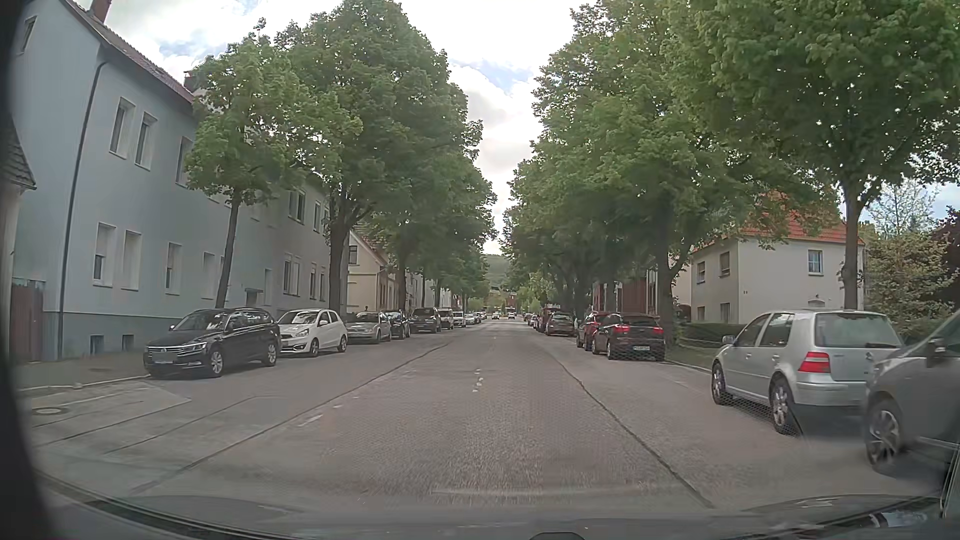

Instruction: Follow the waypoints while adhering to traffic rules and regulations

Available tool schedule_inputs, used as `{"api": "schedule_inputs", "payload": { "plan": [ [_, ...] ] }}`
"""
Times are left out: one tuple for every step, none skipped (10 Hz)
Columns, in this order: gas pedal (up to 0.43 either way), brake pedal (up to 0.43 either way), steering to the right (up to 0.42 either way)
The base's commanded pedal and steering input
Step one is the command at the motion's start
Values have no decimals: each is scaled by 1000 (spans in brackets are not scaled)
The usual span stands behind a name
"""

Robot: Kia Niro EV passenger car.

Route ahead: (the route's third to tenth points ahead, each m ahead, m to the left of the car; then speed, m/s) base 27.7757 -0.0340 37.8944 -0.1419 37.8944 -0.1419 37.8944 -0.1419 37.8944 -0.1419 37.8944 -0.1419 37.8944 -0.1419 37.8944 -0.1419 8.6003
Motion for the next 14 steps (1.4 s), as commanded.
{"api": "schedule_inputs", "payload": {
  "plan": [
    [67,0,28],
    [67,0,29],
    [67,0,29],
    [67,0,27],
    [67,0,22],
    [67,0,18],
    [67,0,13],
    [79,0,5],
    [79,0,2],
    [79,0,0],
    [79,0,-5],
    [79,0,-10],
    [79,0,-12],
    [79,0,-12]
  ]
}}
